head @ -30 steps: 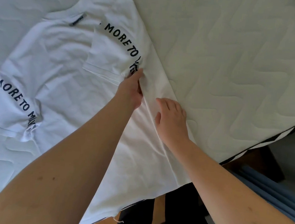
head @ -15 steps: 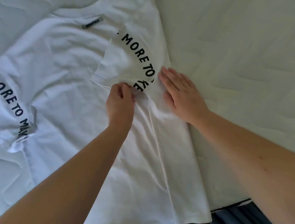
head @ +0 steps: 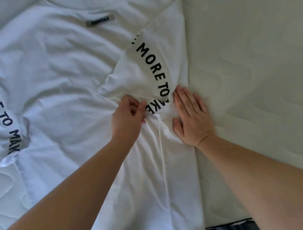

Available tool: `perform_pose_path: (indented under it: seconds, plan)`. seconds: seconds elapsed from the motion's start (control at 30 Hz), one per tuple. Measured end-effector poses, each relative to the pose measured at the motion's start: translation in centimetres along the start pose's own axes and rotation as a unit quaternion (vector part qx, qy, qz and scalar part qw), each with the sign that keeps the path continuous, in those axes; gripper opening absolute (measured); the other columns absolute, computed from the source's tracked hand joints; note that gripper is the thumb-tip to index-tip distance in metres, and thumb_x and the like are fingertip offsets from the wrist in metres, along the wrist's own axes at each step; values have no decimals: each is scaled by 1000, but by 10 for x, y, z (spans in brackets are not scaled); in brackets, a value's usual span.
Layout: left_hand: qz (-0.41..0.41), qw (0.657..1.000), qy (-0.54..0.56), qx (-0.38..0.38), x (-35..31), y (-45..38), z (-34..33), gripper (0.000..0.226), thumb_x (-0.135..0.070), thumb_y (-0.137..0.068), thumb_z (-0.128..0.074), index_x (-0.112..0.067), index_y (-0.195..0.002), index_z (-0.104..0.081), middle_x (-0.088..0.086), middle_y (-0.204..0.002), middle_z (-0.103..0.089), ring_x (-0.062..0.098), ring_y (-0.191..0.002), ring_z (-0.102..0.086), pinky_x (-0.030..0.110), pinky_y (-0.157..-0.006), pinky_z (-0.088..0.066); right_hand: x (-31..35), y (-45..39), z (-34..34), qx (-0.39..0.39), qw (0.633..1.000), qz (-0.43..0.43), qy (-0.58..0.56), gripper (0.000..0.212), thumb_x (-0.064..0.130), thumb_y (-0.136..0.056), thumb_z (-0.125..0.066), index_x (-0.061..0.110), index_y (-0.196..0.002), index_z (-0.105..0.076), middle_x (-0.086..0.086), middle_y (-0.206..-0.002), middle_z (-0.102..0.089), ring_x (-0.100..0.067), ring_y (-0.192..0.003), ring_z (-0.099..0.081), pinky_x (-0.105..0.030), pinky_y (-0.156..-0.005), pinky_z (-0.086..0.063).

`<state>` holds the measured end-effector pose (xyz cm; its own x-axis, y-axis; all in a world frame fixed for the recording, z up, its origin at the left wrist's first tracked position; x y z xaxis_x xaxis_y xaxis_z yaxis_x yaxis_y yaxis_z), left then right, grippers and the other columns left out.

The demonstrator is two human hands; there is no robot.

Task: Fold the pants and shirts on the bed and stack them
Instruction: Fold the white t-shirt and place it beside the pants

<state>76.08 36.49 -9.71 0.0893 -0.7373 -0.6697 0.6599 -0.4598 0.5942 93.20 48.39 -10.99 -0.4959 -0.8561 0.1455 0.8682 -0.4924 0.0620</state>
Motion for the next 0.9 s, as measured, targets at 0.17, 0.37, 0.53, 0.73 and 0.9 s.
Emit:
perform_pose_path:
  seconds: [0.17, 0.37, 0.53, 0.73, 0.9]
  plan:
    - [7, 1000, -26, 11, -9, 2, -1, 23, -44, -93, -62, -26, -80, -54, -10, -66, -69, 6, -55, -67, 29, -63, -50, 0, 1, -5, -10, 1000, 10, -1, 74, 36, -89, -42, 8, -155, -22, -8, -162, -16, -22, -151, -16, -44, -121, -17]
    - [-95, 989, -101, 48, -57, 1, 28, 35, -46, -96, -53, -18, -75, -60, -5, -61, -67, 10, -52, -61, 15, -55, -43, 1, 0, -1, 4, 1000, 7, -9, 74, 36, -89, -41, 9, -155, -21, -10, -162, -20, -22, -151, -14, -43, -121, -15]
    - [-174, 956, -220, -84, -112, -39, 55, 54, -48, -88, -67, -15, -127, -52, 6, -124, -55, 24, -114, -53, 38, -98, -39, 2, -1, 4, -8, 1000, 5, -21, 73, 32, -86, -44, 6, -153, -28, -11, -160, -25, -23, -150, -19, -44, -121, -18]
    - [-144, 928, -331, 95, -130, -91, 48, 35, -45, -99, -53, -15, -116, -59, 5, -104, -60, 27, -107, -56, 30, -74, -41, 2, -1, 5, -14, 1000, 0, -28, 73, 30, -85, -44, 6, -152, -30, -9, -160, -26, -21, -150, -19, -43, -120, -20]
    - [-169, 927, -329, 57, -138, -103, 70, 24, -42, -98, -56, -19, -101, -63, -2, -88, -58, 21, -83, -53, 28, -61, -32, 2, 0, 6, -17, 999, -1, -34, 71, 29, -87, -41, 4, -152, -29, -10, -161, -24, -20, -150, -18, -42, -121, -18]
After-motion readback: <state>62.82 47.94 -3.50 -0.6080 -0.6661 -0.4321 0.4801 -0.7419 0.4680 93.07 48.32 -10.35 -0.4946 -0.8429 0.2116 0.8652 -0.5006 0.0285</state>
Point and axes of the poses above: each hand's wrist, its own y-axis away from the middle knuckle, its own z-axis out of the back of the hand, x = y × z, the point moved 5 cm from there along -y, towards the middle knuckle
